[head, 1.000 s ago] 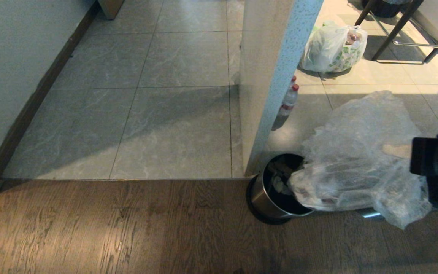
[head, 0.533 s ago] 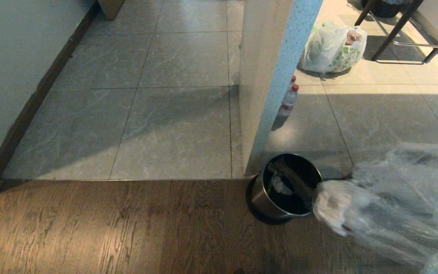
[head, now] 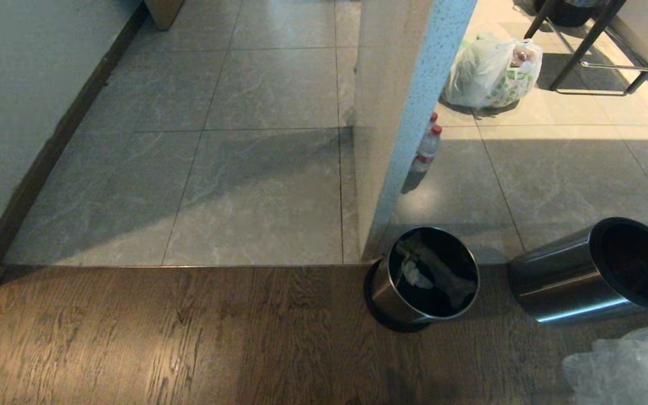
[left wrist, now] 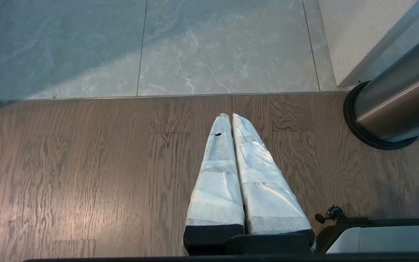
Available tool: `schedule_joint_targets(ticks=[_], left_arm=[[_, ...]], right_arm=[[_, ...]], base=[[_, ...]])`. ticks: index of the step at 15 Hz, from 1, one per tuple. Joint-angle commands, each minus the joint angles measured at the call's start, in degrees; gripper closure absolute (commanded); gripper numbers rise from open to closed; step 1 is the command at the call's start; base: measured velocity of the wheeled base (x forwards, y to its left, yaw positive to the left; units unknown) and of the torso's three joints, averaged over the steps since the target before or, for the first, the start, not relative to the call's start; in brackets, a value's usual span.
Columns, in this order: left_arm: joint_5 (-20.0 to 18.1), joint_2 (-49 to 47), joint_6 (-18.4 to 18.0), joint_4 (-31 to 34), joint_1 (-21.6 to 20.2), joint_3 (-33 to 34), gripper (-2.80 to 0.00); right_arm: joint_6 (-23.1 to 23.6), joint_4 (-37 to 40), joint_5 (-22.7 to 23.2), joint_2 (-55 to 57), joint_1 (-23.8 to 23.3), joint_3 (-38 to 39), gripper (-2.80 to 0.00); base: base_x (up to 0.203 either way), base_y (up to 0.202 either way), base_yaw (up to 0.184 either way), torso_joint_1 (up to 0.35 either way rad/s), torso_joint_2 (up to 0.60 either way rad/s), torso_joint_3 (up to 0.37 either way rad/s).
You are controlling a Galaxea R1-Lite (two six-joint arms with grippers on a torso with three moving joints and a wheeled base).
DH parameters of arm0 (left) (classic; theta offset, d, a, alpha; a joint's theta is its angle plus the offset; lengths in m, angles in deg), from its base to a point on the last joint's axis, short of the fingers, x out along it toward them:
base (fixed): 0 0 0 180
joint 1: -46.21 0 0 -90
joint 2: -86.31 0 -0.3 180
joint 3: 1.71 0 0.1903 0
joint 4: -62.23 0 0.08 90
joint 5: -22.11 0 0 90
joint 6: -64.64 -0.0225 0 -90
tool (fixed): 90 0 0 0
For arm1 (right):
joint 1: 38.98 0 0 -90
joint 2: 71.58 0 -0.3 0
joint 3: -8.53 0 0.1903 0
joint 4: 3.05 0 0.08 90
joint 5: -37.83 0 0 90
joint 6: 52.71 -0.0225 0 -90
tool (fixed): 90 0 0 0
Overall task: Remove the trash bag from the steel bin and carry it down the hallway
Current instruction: Put the trash bag at the door
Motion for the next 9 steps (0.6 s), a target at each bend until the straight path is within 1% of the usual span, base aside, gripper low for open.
schedule_joint_targets(ticks=[1, 5, 9], left_arm=[[0.04, 0.09, 0.01, 0.02, 0.0, 0.0, 0.0], [0.04, 0.0, 0.01, 0.02, 0.0, 0.0, 0.0], [0.04, 0.0, 0.01, 0.02, 0.0, 0.0, 0.0]], right_arm=[[-0.32, -0.97, -0.01, -4.68, 0.99, 1.67, 0.0], [0.4, -1.02, 0.38, -14.25, 1.77, 1.73, 0.0], [-0.3, -1.0, 0.15, -14.48, 1.9, 1.68, 0.0]], base=[[0.0, 0.0, 0.0, 0.0, 0.0, 0.0], [0.0, 0.0, 0.0, 0.0, 0.0, 0.0], [0.0, 0.0, 0.0, 0.0, 0.0, 0.0]])
